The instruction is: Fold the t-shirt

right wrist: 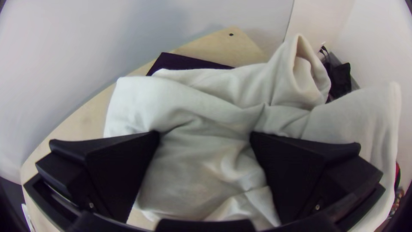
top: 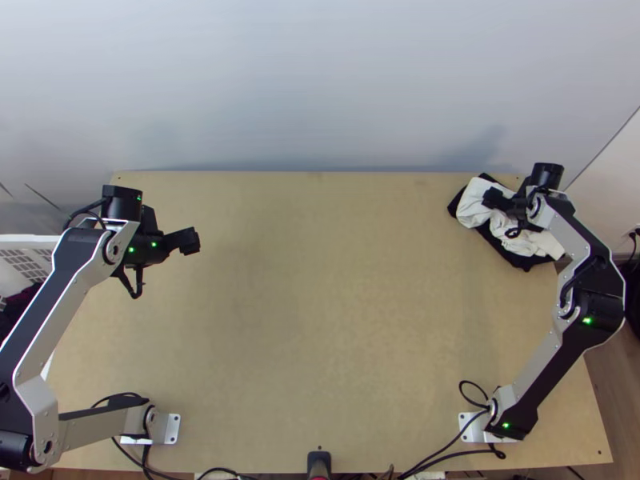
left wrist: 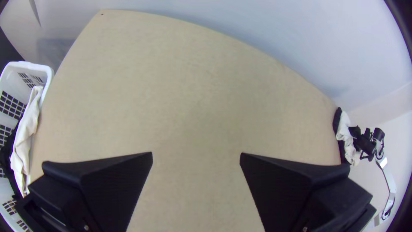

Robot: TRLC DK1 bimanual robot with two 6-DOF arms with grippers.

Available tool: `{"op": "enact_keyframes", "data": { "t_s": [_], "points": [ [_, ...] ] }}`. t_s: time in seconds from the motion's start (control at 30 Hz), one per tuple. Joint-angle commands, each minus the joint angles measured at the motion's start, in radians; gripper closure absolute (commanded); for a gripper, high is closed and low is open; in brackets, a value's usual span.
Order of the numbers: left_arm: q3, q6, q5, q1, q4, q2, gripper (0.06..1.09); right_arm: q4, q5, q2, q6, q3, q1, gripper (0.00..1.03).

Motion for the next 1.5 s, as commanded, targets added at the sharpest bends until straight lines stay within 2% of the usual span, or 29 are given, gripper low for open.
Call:
{"op": "enact_keyframes", "data": {
  "t_s": [0.0, 0.2, 0.5, 0.7, 0.93, 1.07, 1.17, 1.27, 1.47],
  "points": [
    [0.009, -0.001, 0.0, -0.003, 0.002, -0.005, 0.1, 0.005, 0.007, -0.027, 0.021, -0.011, -0.013, 0.04],
    [0.018, -0.01, -0.01, 0.005, 0.015, -0.049, 0.1, -0.003, 0.009, -0.213, 0.017, 0.058, 0.039, 0.04],
    [-0.036, -0.025, -0.147, -0.02, 0.165, -0.201, 0.1, -0.015, 0.127, -0.515, -0.049, -0.046, 0.33, 0.04],
    [-0.089, 0.008, -0.22, -0.029, 0.205, -0.285, 0.1, -0.015, 0.177, -0.635, -0.126, -0.241, 0.514, 0.04],
    [-0.23, 0.085, -0.27, -0.029, 0.271, -0.42, 0.1, 0.01, 0.252, -0.784, -0.161, -0.441, 0.637, 0.04],
    [-0.31, 0.091, -0.29, -0.028, 0.285, -0.491, 0.1, 0.034, 0.305, -0.88, -0.173, -0.566, 0.712, 0.04],
    [-0.384, 0.093, -0.337, -0.022, 0.338, -0.543, 0.1, 0.086, 0.348, -0.974, -0.19, -0.689, 0.772, 0.04],
    [-0.477, 0.114, -0.374, -0.022, 0.393, -0.598, 0.1, 0.203, 0.397, -1.1, -0.269, -0.856, 0.841, 0.04],
    [-0.677, 0.199, -0.383, -0.022, 0.496, -0.716, 0.1, 0.278, 0.401, -1.212, -0.298, -1.023, 0.844, 0.04]
  ]
}}
